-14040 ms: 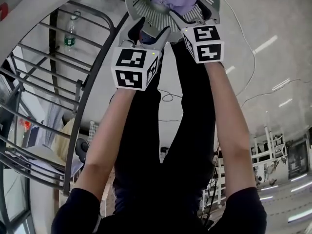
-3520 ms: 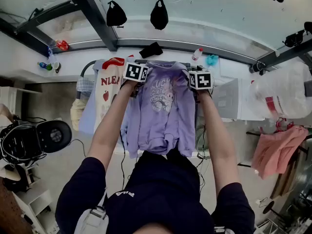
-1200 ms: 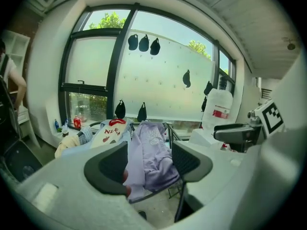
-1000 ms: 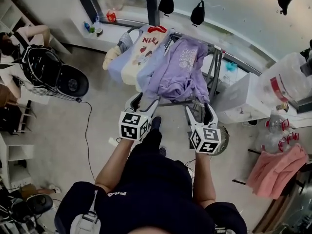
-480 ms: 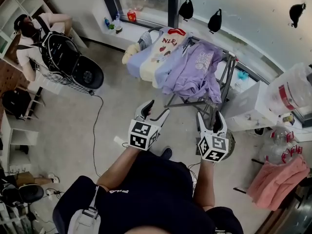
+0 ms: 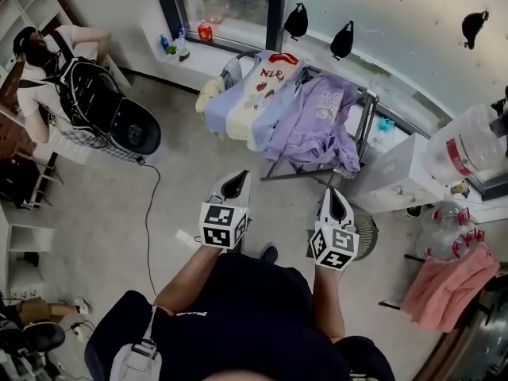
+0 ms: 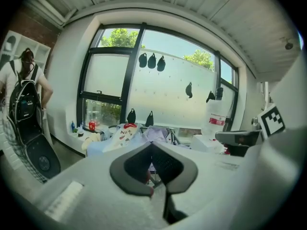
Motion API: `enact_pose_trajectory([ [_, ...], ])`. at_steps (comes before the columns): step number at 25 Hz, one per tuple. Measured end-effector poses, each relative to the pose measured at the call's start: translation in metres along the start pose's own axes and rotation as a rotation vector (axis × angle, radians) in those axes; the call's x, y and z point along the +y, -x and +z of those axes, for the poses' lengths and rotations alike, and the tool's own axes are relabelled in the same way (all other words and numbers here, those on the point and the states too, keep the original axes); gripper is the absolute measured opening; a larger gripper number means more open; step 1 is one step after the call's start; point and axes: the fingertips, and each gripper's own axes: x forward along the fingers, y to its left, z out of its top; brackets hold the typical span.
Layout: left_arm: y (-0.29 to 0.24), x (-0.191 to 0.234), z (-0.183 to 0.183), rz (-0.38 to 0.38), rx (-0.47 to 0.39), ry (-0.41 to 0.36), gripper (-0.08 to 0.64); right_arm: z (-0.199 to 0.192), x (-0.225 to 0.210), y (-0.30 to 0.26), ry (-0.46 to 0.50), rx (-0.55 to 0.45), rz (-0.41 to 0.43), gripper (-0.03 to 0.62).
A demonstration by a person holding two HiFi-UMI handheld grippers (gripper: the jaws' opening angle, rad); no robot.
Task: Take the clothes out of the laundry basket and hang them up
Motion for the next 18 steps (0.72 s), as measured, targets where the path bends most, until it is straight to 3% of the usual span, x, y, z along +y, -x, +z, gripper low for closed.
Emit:
enact_pose_trajectory([
  [4,0.002,0.014,-0.001,0.022,0.006,-0.016,0.021,-0.008,0.009,-0.003,0.025,0.057,-0.02,0.0],
  [18,-0.008,0.025,0.002,-0.016,0.01,-0.004,0.021,-0.002,0.022,-0.006,0.041,0.041,-0.038,-0.003],
])
